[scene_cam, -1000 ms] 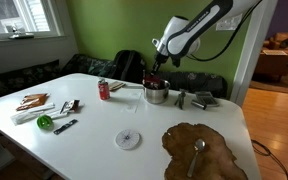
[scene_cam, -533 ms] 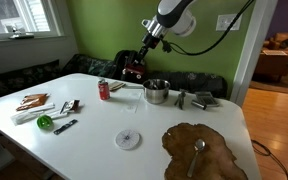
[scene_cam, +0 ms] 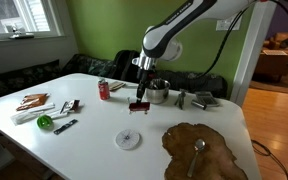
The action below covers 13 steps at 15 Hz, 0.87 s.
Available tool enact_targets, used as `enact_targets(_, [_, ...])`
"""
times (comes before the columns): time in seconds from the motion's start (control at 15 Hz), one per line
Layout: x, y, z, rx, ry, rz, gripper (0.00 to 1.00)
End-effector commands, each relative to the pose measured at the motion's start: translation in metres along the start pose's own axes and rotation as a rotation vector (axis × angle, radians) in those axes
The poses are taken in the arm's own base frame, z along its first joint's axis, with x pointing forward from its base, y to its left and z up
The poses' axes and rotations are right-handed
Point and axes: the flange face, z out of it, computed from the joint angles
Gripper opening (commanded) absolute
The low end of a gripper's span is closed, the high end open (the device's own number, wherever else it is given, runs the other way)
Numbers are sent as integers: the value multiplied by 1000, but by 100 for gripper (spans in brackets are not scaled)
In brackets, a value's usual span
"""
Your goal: Pick up the red trolley from the silver pot and put it on the table
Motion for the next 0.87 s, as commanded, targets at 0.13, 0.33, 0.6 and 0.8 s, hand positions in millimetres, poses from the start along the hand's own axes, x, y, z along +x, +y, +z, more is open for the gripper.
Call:
enact_targets(0.13, [15,12,37,60,-77,68,31])
enact_targets(0.33, [23,22,22,72,-31,89,52])
enact_targets(0.6, [32,36,-80,17,214,99,83])
enact_targets(0.8, [44,51,-95,-50,264,108,100])
